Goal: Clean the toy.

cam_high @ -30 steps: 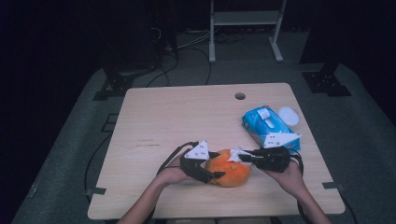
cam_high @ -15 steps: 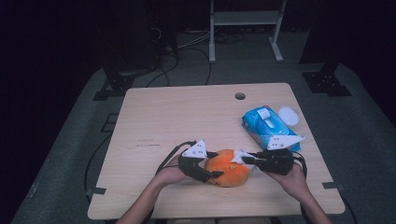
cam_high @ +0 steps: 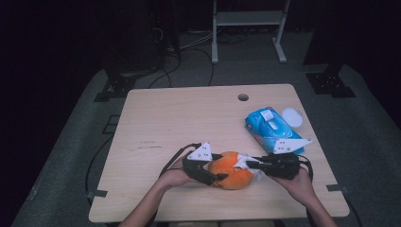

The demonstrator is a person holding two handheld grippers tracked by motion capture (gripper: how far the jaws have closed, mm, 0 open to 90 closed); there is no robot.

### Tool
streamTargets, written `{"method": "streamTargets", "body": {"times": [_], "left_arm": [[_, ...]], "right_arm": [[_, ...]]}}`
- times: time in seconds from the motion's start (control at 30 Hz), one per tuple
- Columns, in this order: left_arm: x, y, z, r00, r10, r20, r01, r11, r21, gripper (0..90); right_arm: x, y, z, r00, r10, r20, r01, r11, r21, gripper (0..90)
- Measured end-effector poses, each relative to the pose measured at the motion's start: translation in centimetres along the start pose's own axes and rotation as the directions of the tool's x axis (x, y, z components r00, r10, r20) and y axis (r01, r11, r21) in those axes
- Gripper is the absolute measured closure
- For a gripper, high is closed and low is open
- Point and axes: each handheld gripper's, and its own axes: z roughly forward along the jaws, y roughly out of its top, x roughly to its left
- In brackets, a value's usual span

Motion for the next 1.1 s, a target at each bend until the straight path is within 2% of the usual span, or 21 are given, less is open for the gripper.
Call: {"method": "streamTargets", "body": {"times": [0.13, 0.2, 0.23, 0.27, 0.33, 0.4, 0.43, 0.47, 0.5, 0.57, 0.6, 0.7, 0.73, 0.77, 0.8, 0.83, 0.9, 0.93, 1.0, 1.07, 1.1], "left_arm": [[0.1, 0.0, -0.1, 1.0, -0.005, -0.004, 0.005, 1.0, 0.003, 31.0], [0.6, -0.1, -0.4, 0.9986, -0.053, 0.002, 0.053, 0.9985, -0.016, 25.7], [0.6, -0.1, -0.4, 0.9986, -0.053, 0.002, 0.053, 0.9985, -0.016, 22.1], [0.8, 0.0, -0.5, 0.9975, -0.071, 0.001, 0.071, 0.9973, -0.016, 22.1], [1.1, 0.0, -0.6, 0.9925, -0.123, -0.001, 0.123, 0.9923, -0.019, 12.6], [1.5, -0.2, -0.6, 0.984, -0.177, 0.017, 0.178, 0.9838, -0.022, 11.0], [1.7, -0.3, -0.6, 0.9773, -0.21, 0.025, 0.211, 0.9773, -0.021, 10.2], [2.0, -0.6, -0.5, 0.9647, -0.259, 0.049, 0.26, 0.9655, -0.018, 8.8], [2.0, -0.6, -0.5, 0.9647, -0.259, 0.049, 0.26, 0.9655, -0.018, 8.5], [2.1, -0.9, -0.2, 0.9523, -0.294, 0.08, 0.296, 0.9553, -0.002, 7.6], [2.0, -1.0, 0.4, 0.9441, -0.311, 0.108, 0.31, 0.9503, 0.028, 5.3], [1.9, -1.2, 0.9, 0.9448, -0.303, 0.124, 0.299, 0.9528, 0.053, 2.7], [1.9, -1.4, 1.1, 0.9454, -0.293, 0.142, 0.288, 0.9559, 0.056, 3.8], [1.9, -1.4, 1.1, 0.9454, -0.293, 0.142, 0.288, 0.9559, 0.056, 8.6], [1.9, -1.4, 1.0, 0.9478, -0.285, 0.142, 0.281, 0.9584, 0.05, 8.6], [2.0, -1.4, 0.8, 0.949, -0.281, 0.144, 0.278, 0.9598, 0.038, 14.9], [2.0, -1.2, 0.2, 0.9594, -0.247, 0.136, 0.252, 0.9676, -0.019, 27.8], [2.0, -0.9, -0.1, 0.9695, -0.212, 0.123, 0.219, 0.9744, -0.049, 29.7], [1.9, -0.3, -0.9, 0.9906, -0.125, 0.057, 0.13, 0.986, -0.105, 31.4], [1.8, 0.5, -1.7, 0.9988, -0.048, 0.005, 0.049, 0.9902, -0.131, 31.8], [1.7, 0.8, -2.0, 0.9996, -0.007, -0.026, 0.004, 0.9918, -0.127, 31.9]], "right_arm": [[-0.5, 1.4, 1.4, 0.9998, -0.018, 0.005, 0.018, 0.9998, 0.01, 81.1], [-1.4, 1.0, 2.1, 0.9993, 0.033, -0.018, -0.033, 0.9994, 0.011, 81.1], [-1.4, 1.0, 2.1, 0.9993, 0.033, -0.018, -0.033, 0.9994, 0.011, 81.1], [-1.5, 0.8, 2.1, 0.9989, 0.043, -0.018, -0.042, 0.999, 0.015, 81.1], [-1.4, 0.2, 1.8, 0.9991, 0.042, -0.01, -0.042, 0.9991, 0.012, 81.1], [-1.4, 0.1, 1.7, 0.999, 0.043, -0.008, -0.043, 0.999, 0.011, 81.1], [-1.3, 0.0, 1.6, 0.9991, 0.042, -0.006, -0.042, 0.999, 0.012, 81.1], [-1.1, -0.3, 1.4, 0.9993, 0.037, -0.008, -0.037, 0.9992, 0.017, 81.1], [-1.1, -0.3, 1.4, 0.9993, 0.037, -0.008, -0.037, 0.9992, 0.017, 81.1], [-0.8, -0.6, 1.3, 0.9992, 0.036, -0.014, -0.036, 0.9992, 0.016, 81.1], [-0.6, -1.0, 1.4, 0.9986, 0.043, -0.03, -0.043, 0.999, 0.012, 81.2], [-0.2, -1.4, 1.5, 0.9976, 0.048, -0.049, -0.048, 0.9988, 0.013, 81.2], [0.1, -1.5, 1.5, 0.9978, 0.044, -0.051, -0.043, 0.999, 0.014, 81.1], [0.1, -1.5, 1.5, 0.9978, 0.044, -0.051, -0.043, 0.999, 0.014, 81.1], [0.3, -1.5, 1.5, 0.9978, 0.042, -0.05, -0.041, 0.999, 0.017, 81.1], [0.4, -1.4, 1.4, 0.9982, 0.039, -0.045, -0.039, 0.9991, 0.017, 81.1], [0.6, -1.0, 1.1, 0.9993, 0.027, -0.027, -0.027, 0.9996, 0.008, 81.2], [0.6, -0.7, 0.9, 0.9996, 0.017, -0.021, -0.017, 0.9998, 0.004, 81.1], [0.8, 0.0, 0.6, 1.0, -0.005, 0.003, 0.005, 1.0, -0.006, 81.2], [0.8, 0.6, 0.5, 0.9992, -0.026, 0.029, 0.027, 0.9995, -0.016, 81.2], [0.8, 0.8, 0.6, 0.9993, -0.025, 0.028, 0.026, 0.9994, -0.023, 81.2]]}}
